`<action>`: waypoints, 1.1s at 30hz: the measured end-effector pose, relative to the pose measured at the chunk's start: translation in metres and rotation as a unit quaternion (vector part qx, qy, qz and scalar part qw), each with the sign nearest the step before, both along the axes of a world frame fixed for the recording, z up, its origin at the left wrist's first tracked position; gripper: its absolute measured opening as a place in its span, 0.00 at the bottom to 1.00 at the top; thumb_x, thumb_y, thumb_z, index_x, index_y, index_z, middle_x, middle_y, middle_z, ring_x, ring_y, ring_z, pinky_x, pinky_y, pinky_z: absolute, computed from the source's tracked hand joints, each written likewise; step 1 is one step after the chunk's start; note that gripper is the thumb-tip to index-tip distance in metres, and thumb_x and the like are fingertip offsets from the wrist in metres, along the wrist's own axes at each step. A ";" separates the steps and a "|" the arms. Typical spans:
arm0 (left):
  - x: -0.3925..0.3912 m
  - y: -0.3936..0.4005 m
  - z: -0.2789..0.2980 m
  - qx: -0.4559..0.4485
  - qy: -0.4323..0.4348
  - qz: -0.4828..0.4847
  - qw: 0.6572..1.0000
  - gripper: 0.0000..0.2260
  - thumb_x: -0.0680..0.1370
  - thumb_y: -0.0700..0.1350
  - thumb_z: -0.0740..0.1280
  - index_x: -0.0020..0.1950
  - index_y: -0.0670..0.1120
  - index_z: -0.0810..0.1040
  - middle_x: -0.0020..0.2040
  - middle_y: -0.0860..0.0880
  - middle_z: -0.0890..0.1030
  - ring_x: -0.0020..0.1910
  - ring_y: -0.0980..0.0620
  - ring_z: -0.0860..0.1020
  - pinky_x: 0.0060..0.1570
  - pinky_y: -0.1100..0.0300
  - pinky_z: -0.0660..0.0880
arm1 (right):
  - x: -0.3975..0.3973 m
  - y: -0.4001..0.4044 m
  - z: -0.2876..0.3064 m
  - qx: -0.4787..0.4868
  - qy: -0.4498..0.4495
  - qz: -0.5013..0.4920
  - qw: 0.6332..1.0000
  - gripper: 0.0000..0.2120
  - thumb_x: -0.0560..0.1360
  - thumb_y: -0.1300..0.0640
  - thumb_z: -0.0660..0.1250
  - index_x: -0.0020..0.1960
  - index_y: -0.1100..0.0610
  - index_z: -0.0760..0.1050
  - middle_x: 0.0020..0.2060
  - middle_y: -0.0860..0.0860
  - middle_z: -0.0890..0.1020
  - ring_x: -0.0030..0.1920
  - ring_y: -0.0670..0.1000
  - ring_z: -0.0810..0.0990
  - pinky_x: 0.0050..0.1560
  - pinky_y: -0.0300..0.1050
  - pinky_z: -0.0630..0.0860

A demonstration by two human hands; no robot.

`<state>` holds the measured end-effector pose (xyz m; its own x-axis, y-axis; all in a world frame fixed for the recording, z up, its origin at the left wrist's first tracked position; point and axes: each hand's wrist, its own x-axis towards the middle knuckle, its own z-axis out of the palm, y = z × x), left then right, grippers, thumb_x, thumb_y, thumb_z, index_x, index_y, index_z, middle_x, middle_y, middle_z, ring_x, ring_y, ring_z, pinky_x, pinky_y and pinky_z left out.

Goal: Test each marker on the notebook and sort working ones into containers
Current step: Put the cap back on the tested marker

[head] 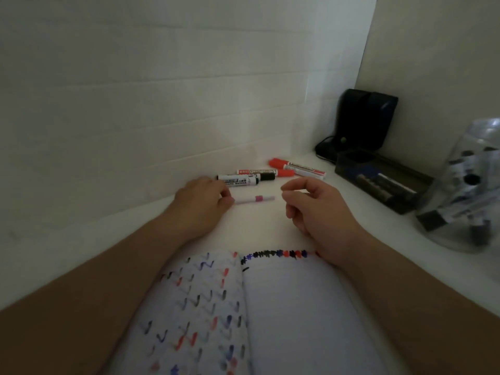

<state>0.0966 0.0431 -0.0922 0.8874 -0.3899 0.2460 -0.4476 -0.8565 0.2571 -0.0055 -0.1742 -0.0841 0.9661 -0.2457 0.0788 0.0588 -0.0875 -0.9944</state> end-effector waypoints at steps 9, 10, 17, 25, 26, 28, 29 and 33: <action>-0.047 -0.025 0.038 -0.136 -0.114 -0.161 0.971 0.08 0.82 0.54 0.66 0.51 0.51 0.80 0.37 0.58 0.75 0.36 0.58 0.74 0.39 0.59 0.69 | -0.017 0.015 0.003 -0.372 -0.086 -0.080 0.921 0.16 0.77 0.47 0.73 0.64 0.41 0.81 0.37 0.42 0.82 0.37 0.40 0.79 0.40 0.26 0.69; -0.053 -0.026 0.041 -0.185 -0.087 -0.188 0.961 0.06 0.80 0.54 0.69 0.50 0.53 0.81 0.36 0.58 0.77 0.35 0.59 0.74 0.38 0.64 0.68 | -0.018 0.017 0.003 -0.358 -0.093 -0.095 0.924 0.10 0.77 0.46 0.73 0.58 0.42 0.83 0.36 0.42 0.82 0.37 0.40 0.79 0.38 0.26 0.68; -0.061 -0.033 0.025 -0.143 -0.024 -0.284 0.948 0.13 0.80 0.60 0.66 0.57 0.52 0.78 0.49 0.58 0.78 0.49 0.60 0.75 0.47 0.61 0.71 | -0.038 0.020 0.023 0.087 -0.054 -0.003 0.995 0.08 0.81 0.63 0.61 0.45 0.56 0.75 0.28 0.55 0.75 0.26 0.51 0.69 0.25 0.40 0.63; -0.076 -0.036 0.024 -0.064 -0.089 -0.269 0.957 0.09 0.86 0.51 0.54 0.55 0.51 0.73 0.41 0.55 0.74 0.39 0.53 0.72 0.41 0.53 0.72 | -0.038 0.016 0.024 0.126 -0.025 0.021 0.992 0.12 0.78 0.67 0.57 0.50 0.56 0.76 0.26 0.57 0.70 0.25 0.52 0.62 0.25 0.42 0.56; -0.078 -0.036 0.027 -0.058 -0.096 -0.266 0.957 0.09 0.86 0.51 0.54 0.54 0.53 0.72 0.38 0.55 0.73 0.37 0.54 0.73 0.38 0.54 0.71 | -0.038 0.015 0.024 0.130 -0.026 0.033 0.991 0.12 0.78 0.67 0.57 0.52 0.55 0.77 0.26 0.57 0.69 0.25 0.52 0.62 0.25 0.42 0.55; -0.081 -0.037 0.033 -0.057 -0.119 -0.260 0.957 0.08 0.85 0.52 0.55 0.52 0.55 0.72 0.34 0.56 0.72 0.33 0.55 0.73 0.33 0.58 0.68 | -0.039 0.013 0.027 0.127 -0.037 0.057 0.990 0.13 0.79 0.67 0.57 0.53 0.55 0.77 0.26 0.57 0.68 0.25 0.52 0.61 0.24 0.42 0.56; -0.082 -0.037 0.034 -0.065 -0.127 -0.260 0.955 0.07 0.85 0.52 0.55 0.51 0.56 0.72 0.32 0.56 0.72 0.32 0.55 0.73 0.31 0.59 0.66 | -0.039 0.011 0.028 0.125 -0.044 0.067 0.989 0.14 0.79 0.67 0.56 0.54 0.55 0.78 0.26 0.57 0.68 0.24 0.52 0.61 0.24 0.42 0.56; -0.083 -0.042 0.036 -0.100 -0.092 -0.267 0.954 0.08 0.85 0.53 0.57 0.48 0.57 0.72 0.32 0.56 0.73 0.31 0.56 0.73 0.31 0.60 0.66 | -0.040 0.003 0.032 0.126 -0.063 0.099 0.985 0.16 0.80 0.67 0.56 0.53 0.53 0.80 0.25 0.57 0.68 0.24 0.52 0.60 0.24 0.42 0.53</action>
